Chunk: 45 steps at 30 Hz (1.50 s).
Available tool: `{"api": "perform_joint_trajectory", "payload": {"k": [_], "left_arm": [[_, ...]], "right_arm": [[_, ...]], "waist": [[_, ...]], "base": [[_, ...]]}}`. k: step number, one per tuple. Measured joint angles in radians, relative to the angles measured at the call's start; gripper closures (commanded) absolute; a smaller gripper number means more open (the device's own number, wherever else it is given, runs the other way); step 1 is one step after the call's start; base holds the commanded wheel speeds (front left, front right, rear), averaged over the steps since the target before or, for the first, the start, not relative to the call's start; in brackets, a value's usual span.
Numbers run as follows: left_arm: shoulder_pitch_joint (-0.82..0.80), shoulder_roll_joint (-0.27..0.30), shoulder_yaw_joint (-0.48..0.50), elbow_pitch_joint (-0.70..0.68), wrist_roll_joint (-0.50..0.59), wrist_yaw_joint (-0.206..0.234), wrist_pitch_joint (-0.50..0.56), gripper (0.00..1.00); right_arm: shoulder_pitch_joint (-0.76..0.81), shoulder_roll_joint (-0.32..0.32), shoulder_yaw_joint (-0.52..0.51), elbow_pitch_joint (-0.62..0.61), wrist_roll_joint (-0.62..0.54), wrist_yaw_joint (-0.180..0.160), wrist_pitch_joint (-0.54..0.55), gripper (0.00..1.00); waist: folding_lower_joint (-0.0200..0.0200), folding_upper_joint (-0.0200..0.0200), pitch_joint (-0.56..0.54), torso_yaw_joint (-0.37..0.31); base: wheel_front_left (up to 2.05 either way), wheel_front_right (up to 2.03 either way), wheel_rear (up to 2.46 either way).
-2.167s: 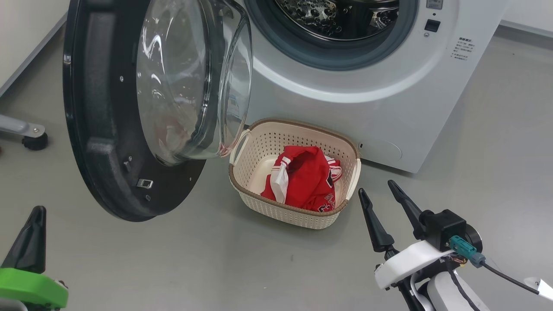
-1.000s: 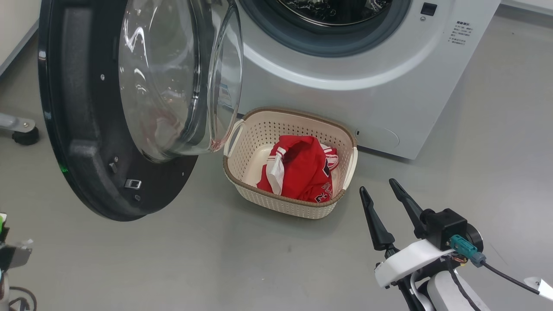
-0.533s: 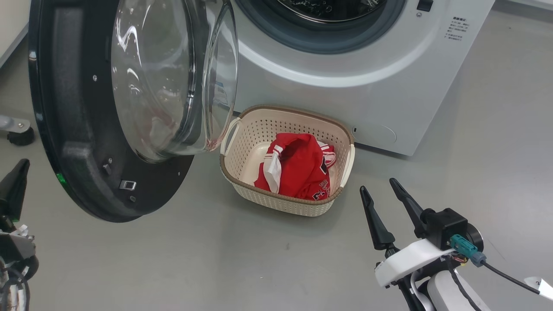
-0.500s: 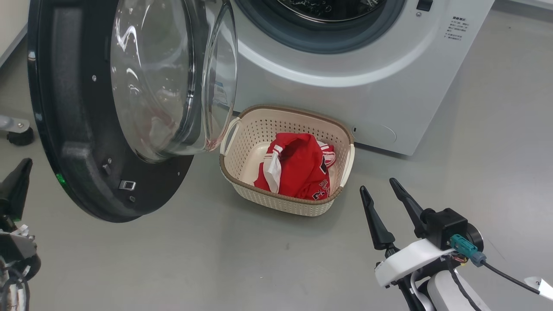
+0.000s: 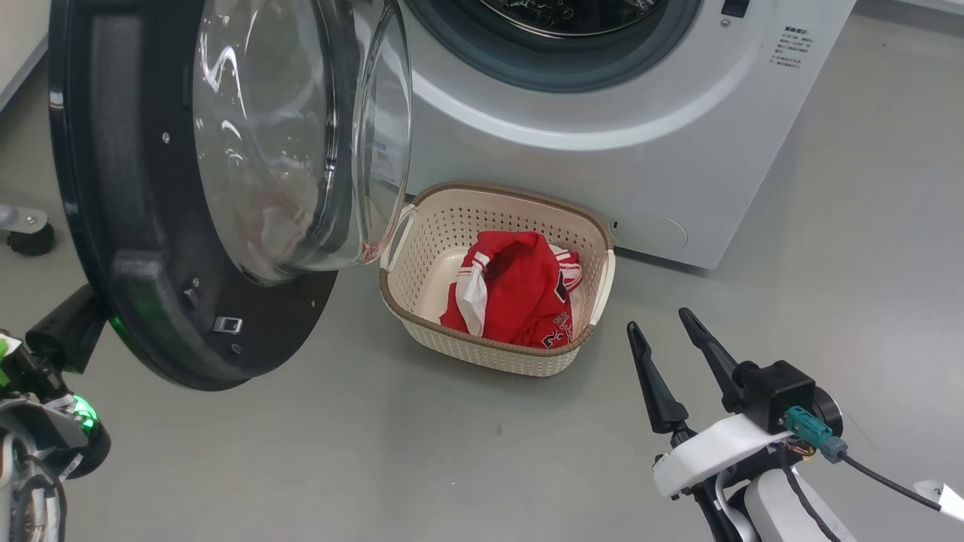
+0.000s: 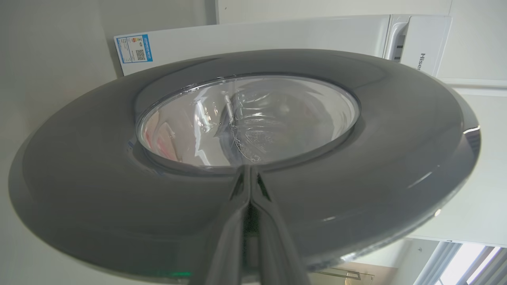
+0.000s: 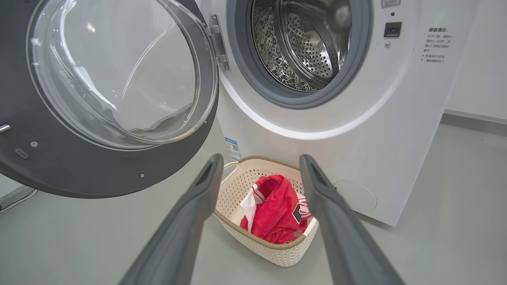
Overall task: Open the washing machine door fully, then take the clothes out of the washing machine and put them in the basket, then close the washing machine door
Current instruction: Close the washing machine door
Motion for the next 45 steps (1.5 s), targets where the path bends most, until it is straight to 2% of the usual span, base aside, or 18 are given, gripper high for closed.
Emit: {"api": "perform_joint_trajectory", "payload": {"k": [7,20,33,45], "left_arm": [[0.027,0.002,-0.041,-0.045,-0.013,0.000,0.080,1.00],[0.072,-0.011,-0.024,-0.113,-0.068,0.009,0.119,1.00],[0.132,-0.061,-0.073,-0.185,-0.098,0.010,0.167,1.00],[0.144,-0.096,-0.087,-0.210,-0.098,0.010,0.145,1.00]], "right_arm": [[0.000,0.000,0.000,0.005,-0.001,0.000,0.000,0.00],[-0.016,0.003,0.035,0.014,-0.001,0.000,0.000,0.00],[-0.021,0.006,0.049,0.023,0.001,0.000,0.000,0.00],[-0.032,0.008,0.052,0.026,0.009,0.000,0.000,0.00]], "waist": [[0.0000,0.0000,-0.003,-0.005],[0.0000,-0.0001,-0.005,-0.056],[0.0000,0.0000,-0.011,-0.167],[0.0000,0.0000,-0.014,-0.298]], "base": [[0.00,0.00,0.00],[0.00,0.00,0.00],[0.00,0.00,0.00],[0.00,0.00,0.00]]}}
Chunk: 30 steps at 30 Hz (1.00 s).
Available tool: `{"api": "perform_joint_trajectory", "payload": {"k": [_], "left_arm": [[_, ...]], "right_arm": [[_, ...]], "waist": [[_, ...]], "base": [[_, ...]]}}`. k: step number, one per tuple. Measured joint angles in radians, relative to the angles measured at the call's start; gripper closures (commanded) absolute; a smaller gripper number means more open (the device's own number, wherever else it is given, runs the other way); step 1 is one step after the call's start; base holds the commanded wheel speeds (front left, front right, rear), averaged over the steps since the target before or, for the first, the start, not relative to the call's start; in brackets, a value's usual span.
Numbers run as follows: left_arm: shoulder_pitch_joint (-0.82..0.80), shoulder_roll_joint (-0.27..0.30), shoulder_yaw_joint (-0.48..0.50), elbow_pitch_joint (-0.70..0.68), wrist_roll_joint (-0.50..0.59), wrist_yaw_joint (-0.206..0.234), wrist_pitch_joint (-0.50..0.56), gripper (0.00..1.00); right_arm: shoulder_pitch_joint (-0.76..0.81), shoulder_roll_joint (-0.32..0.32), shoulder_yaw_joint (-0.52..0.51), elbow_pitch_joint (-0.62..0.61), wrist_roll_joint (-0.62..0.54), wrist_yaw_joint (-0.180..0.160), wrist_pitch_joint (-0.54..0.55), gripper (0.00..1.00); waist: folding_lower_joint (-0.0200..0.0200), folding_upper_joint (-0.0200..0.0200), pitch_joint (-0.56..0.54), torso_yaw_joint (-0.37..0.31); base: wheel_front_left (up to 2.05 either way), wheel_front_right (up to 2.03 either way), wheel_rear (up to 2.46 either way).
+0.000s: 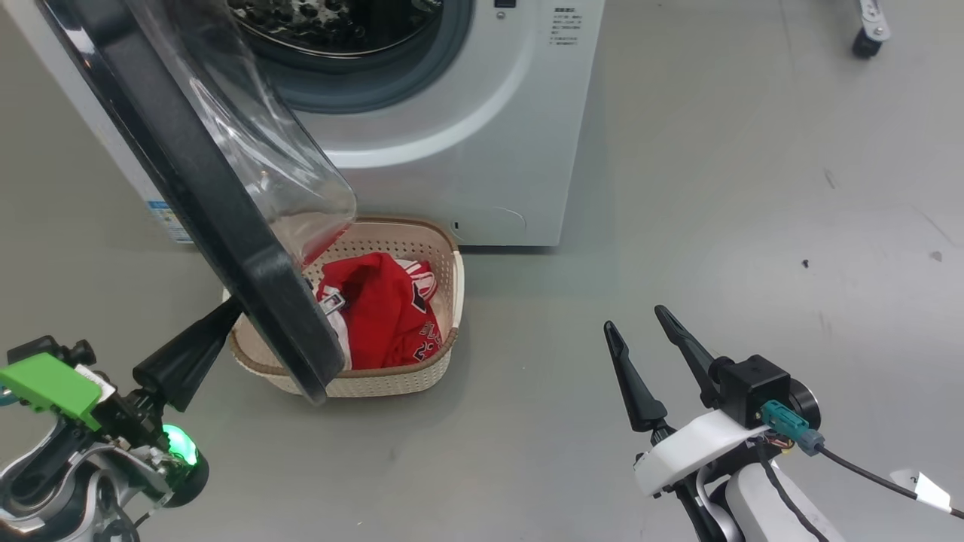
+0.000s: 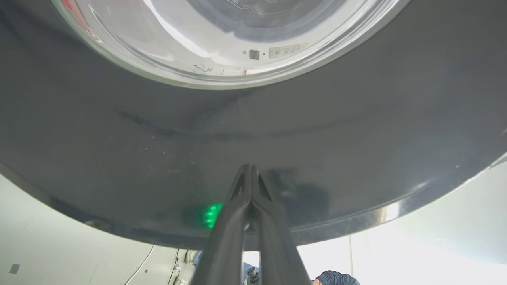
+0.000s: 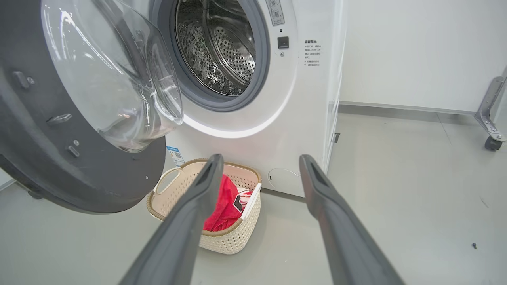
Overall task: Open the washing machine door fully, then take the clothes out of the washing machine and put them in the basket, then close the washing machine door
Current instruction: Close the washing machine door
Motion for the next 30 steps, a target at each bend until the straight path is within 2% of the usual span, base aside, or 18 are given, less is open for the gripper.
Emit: {"api": "perform_joint_trajectory", "payload": {"k": [6,21,30], "left_arm": [[-0.001,-0.023,0.000,-0.001,0.001,0.000,-0.040,1.00],[-0.052,-0.029,0.067,-0.007,0.010,0.000,-0.152,1.00],[-0.108,-0.042,0.082,0.005,0.035,0.000,-0.224,1.00]], "right_arm": [[-0.003,0.001,-0.003,-0.001,0.000,0.000,0.000,0.00],[-0.026,0.004,-0.022,-0.015,0.018,0.000,0.000,0.00],[-0.029,0.006,-0.035,-0.021,0.026,0.000,0.000,0.00]], "waist": [[0.0000,0.0000,0.008,-0.070],[0.0000,0.0000,0.060,-0.269],[0.0000,0.0000,0.093,-0.362]], "base": [[0.00,0.00,0.00],[0.00,0.00,0.00],[0.00,0.00,0.00]]}}
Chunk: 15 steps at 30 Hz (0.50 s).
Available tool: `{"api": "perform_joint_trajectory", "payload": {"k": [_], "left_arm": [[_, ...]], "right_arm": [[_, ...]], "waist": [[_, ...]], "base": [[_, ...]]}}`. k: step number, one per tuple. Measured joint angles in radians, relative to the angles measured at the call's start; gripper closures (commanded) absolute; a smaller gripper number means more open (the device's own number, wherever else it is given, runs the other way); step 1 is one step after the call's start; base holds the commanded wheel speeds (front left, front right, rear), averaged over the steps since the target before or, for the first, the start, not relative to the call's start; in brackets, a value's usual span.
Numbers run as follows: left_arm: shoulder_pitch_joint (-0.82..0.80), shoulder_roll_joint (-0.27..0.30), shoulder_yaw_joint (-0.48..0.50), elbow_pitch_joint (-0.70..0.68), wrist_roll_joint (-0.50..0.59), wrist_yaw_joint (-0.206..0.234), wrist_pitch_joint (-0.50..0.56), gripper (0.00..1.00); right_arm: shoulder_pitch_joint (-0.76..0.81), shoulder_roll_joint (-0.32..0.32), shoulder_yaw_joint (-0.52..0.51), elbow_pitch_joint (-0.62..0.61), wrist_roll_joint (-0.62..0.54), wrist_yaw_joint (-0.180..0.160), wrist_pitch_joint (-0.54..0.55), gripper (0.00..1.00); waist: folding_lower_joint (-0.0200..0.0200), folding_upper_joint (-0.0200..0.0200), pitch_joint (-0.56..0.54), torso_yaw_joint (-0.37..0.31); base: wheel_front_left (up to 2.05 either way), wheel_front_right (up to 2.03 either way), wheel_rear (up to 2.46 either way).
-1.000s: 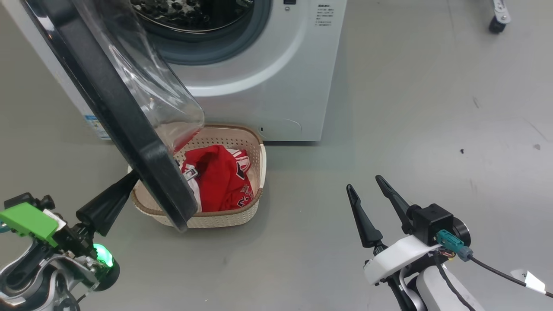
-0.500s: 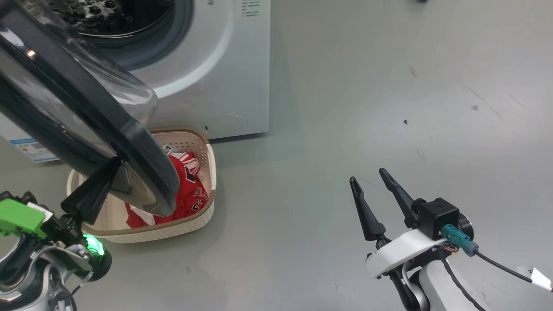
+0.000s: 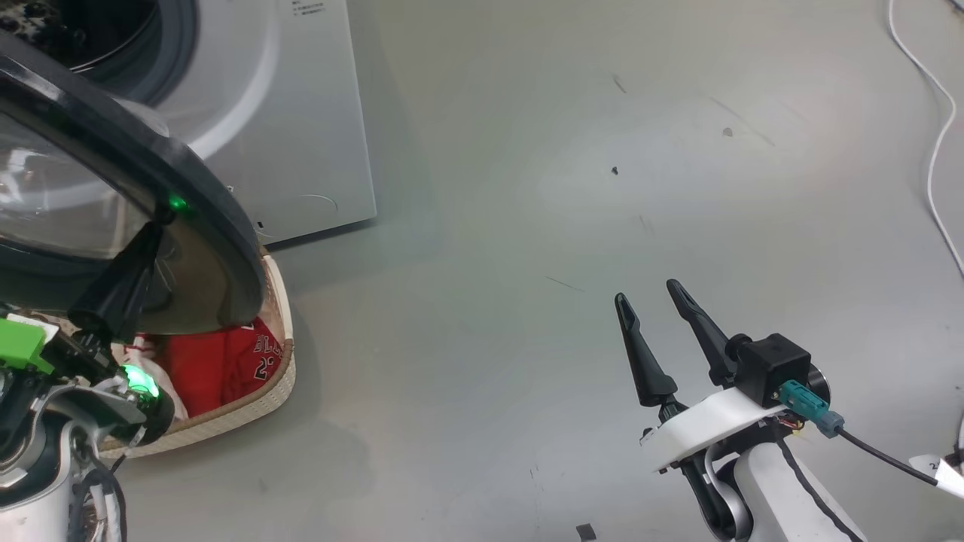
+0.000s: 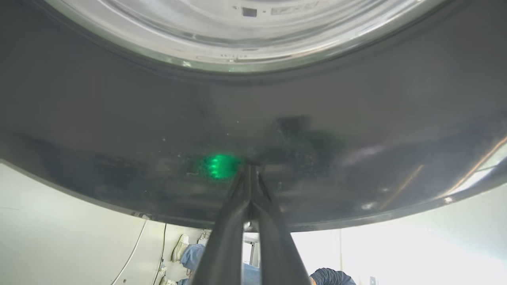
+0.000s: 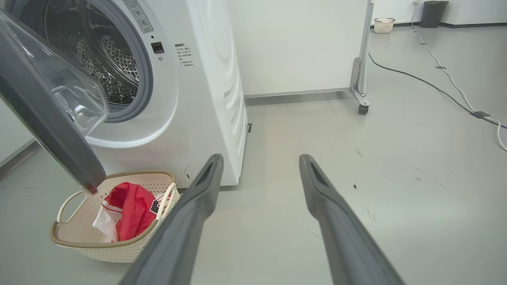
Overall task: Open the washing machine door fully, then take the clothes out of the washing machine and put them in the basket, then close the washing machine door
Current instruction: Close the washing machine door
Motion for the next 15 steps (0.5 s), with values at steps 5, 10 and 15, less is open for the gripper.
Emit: {"api": "perform_joint_trajectory", "payload": {"k": [5,10,15], "left_arm": [[-0.034,-0.016,0.002,0.019,0.002,0.000,-0.029,1.00],[-0.072,-0.032,0.000,0.041,0.002,-0.001,-0.066,1.00],[-0.109,-0.043,-0.005,0.070,0.002,-0.003,-0.101,1.00]], "right_arm": [[0.000,0.001,-0.013,-0.002,0.001,0.000,0.000,0.00],[0.000,0.002,-0.013,-0.007,0.001,0.000,0.000,0.00],[0.000,0.005,-0.011,-0.009,0.002,0.000,0.000,0.00]], "waist": [[0.0000,0.0000,0.014,-0.022],[0.0000,0.0000,0.025,-0.031],[0.0000,0.0000,0.031,-0.038]], "base": [[0.00,0.00,0.00],[0.00,0.00,0.00],[0.00,0.00,0.00]]}}
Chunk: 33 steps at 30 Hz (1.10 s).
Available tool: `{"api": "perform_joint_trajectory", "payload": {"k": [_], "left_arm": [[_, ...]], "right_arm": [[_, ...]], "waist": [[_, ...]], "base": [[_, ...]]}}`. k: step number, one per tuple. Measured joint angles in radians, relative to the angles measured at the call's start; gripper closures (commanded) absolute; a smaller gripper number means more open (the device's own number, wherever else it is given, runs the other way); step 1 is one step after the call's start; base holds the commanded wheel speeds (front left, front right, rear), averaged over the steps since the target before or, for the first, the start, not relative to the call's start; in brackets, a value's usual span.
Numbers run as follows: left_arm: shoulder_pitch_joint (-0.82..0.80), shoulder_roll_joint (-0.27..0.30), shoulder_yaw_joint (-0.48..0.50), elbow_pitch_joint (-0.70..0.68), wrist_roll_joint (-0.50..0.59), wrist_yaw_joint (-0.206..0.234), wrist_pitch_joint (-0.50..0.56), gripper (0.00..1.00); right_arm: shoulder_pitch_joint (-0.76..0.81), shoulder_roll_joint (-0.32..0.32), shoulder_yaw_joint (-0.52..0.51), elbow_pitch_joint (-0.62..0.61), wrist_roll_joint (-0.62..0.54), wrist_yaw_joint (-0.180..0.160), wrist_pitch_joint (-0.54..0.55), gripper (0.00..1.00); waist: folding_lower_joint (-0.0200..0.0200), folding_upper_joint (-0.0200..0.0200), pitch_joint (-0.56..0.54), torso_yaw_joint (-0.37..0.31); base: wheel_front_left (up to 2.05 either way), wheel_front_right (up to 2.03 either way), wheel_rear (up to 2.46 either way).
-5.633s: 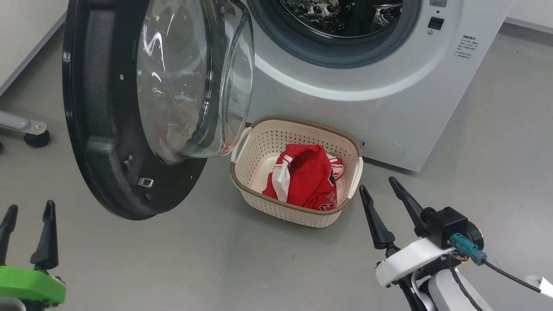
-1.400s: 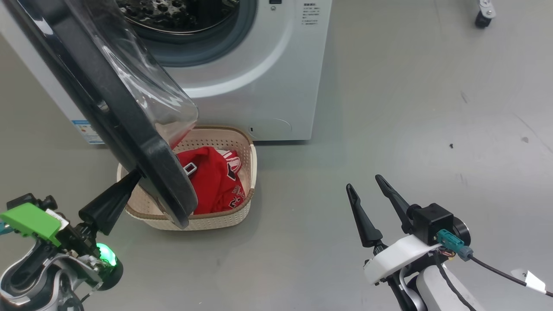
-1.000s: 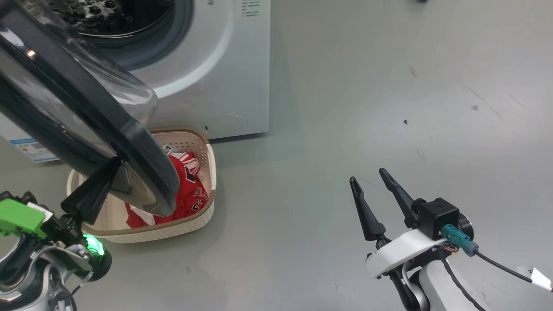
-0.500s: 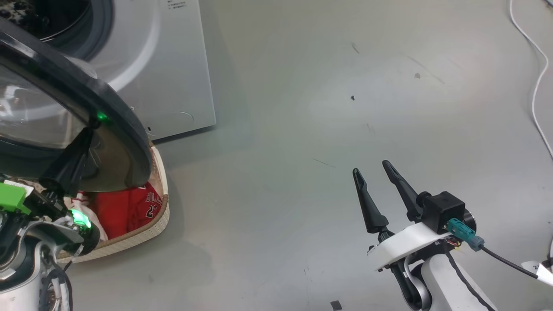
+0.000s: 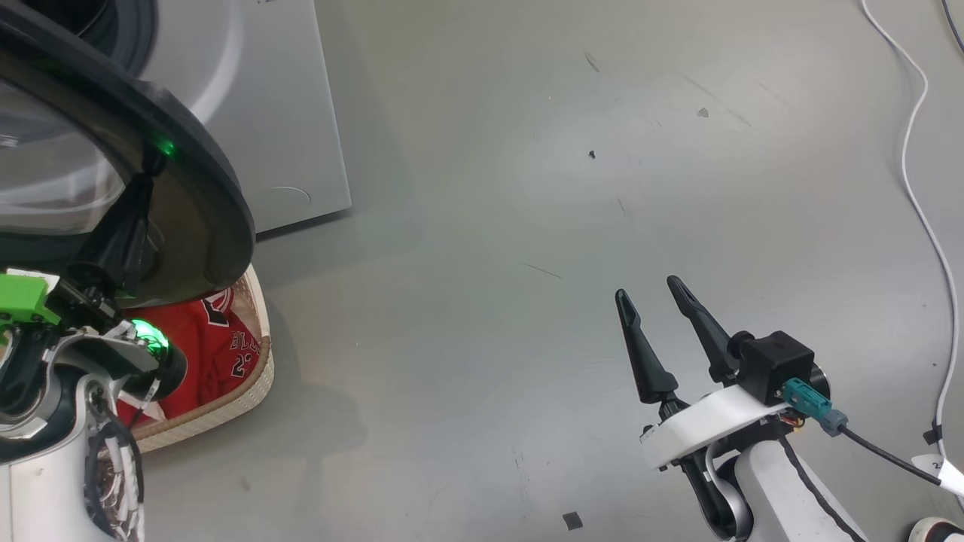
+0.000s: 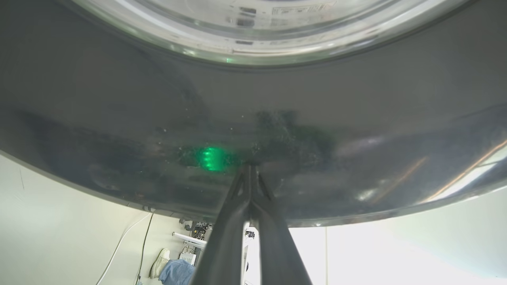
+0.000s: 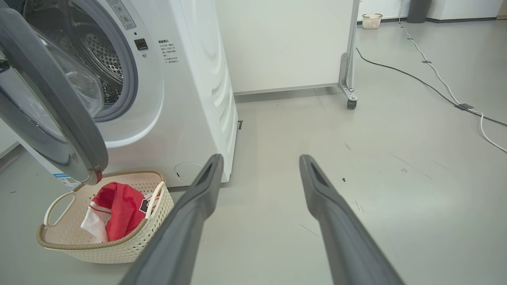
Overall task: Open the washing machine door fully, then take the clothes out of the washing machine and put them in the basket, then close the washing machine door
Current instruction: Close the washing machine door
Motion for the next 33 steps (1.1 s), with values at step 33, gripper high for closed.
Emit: {"api": "perform_joint_trajectory", "payload": {"k": [33], "left_arm": [[0.124,0.122,-0.355,0.085,0.522,-0.229,-0.053,1.00]], "right_arm": [[0.009,0.002,-0.061,-0.005,-0.009,0.000,-0.002,0.00]], "waist": [[0.0000,0.0000,-0.064,0.197]], "base": [[0.00,0.00,0.00]]}}
